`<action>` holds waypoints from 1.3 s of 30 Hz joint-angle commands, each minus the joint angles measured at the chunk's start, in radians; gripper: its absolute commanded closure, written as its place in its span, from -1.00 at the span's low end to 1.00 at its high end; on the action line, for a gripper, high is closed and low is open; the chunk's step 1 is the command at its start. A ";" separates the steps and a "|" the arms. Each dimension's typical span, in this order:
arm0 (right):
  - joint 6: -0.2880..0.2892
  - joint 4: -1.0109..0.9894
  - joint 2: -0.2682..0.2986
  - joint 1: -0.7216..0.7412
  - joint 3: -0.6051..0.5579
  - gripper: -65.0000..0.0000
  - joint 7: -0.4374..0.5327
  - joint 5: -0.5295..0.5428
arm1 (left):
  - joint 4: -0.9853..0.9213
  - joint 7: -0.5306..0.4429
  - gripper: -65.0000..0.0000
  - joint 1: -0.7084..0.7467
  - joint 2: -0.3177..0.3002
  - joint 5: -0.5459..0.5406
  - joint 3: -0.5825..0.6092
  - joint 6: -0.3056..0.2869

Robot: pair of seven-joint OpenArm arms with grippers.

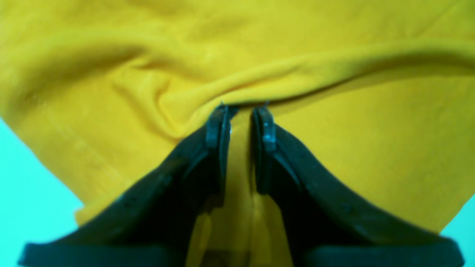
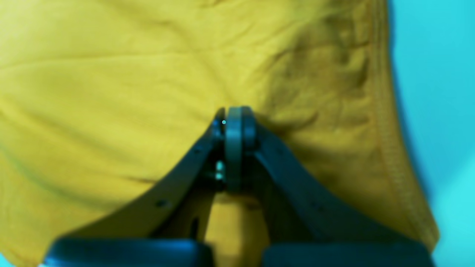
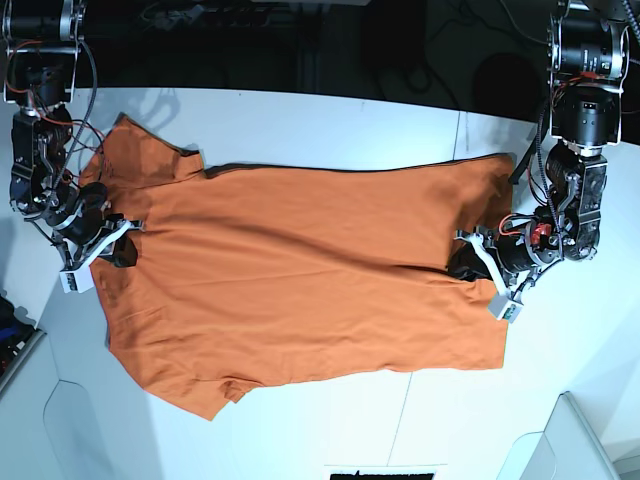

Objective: Layout the t-shirt on the table in an organized manner, then fold the t-shirt properly
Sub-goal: 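Grasp the shirt's collar and hem edges with both grippers and tug outward, then release the shirt and withdraw both grippers to the table edges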

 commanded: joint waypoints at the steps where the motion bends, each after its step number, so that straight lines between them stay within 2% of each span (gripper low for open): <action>1: -0.005 0.017 0.019 -0.006 0.026 1.00 -0.047 -0.016 | -0.003 0.039 0.60 -0.013 -0.017 0.040 0.002 0.019; 3: 0.002 0.039 0.019 -0.015 0.069 1.00 -0.047 0.008 | -0.002 0.047 0.58 -0.018 -0.033 0.015 0.002 0.002; 5: 0.016 0.056 0.019 -0.014 0.114 1.00 -0.047 0.033 | 0.012 0.056 0.49 -0.018 -0.058 -0.077 0.002 -0.053; 8: 0.034 0.095 0.019 -0.012 0.185 1.00 -0.051 0.061 | 0.053 0.114 0.26 -0.018 -0.106 -0.208 0.002 -0.058; 10: 0.034 0.123 0.019 -0.012 0.227 1.00 -0.075 0.076 | 0.093 0.157 0.25 -0.018 -0.140 -0.280 0.002 -0.058; 13: 0.037 0.166 0.019 -0.013 0.275 1.00 -0.154 0.141 | 0.158 0.211 0.25 -0.016 -0.189 -0.367 0.002 -0.058; 17: 0.079 0.215 0.023 -0.036 0.310 1.00 -0.295 0.264 | 0.236 0.300 0.25 0.011 -0.247 -0.478 0.002 -0.058; 20: 0.098 0.275 0.047 -0.114 0.315 1.00 -0.337 0.326 | 0.267 0.296 0.25 0.080 -0.283 -0.491 -0.007 -0.058; 23: 0.101 0.359 0.069 -0.213 0.340 1.00 -0.340 0.347 | 0.271 0.290 0.25 0.162 -0.291 -0.500 -0.076 -0.058; 28: 0.100 0.516 0.085 -0.389 0.425 1.00 -0.404 0.397 | 0.271 0.316 0.21 0.320 -0.288 -0.595 -0.290 -0.058; 29: 0.100 0.536 0.085 -0.420 0.435 0.90 -0.418 0.403 | 0.271 0.320 0.15 0.352 -0.288 -0.618 -0.325 -0.058; 31: 0.100 0.550 0.085 -0.467 0.445 0.56 -0.446 0.408 | 0.271 0.327 -0.01 0.402 -0.287 -0.652 -0.373 -0.058; 34: 0.096 0.549 0.085 -0.521 0.445 0.11 -0.454 0.407 | 0.273 0.331 -0.06 0.452 -0.288 -0.676 -0.412 -0.058; 36: 0.092 0.547 0.083 -0.553 0.445 0.01 -0.452 0.395 | 0.275 0.333 -0.06 0.481 -0.287 -0.676 -0.416 -0.058; 39: 0.080 0.539 0.081 -0.581 0.444 0.01 -0.450 0.392 | 0.275 0.334 -0.07 0.509 -0.282 -0.675 -0.416 -0.058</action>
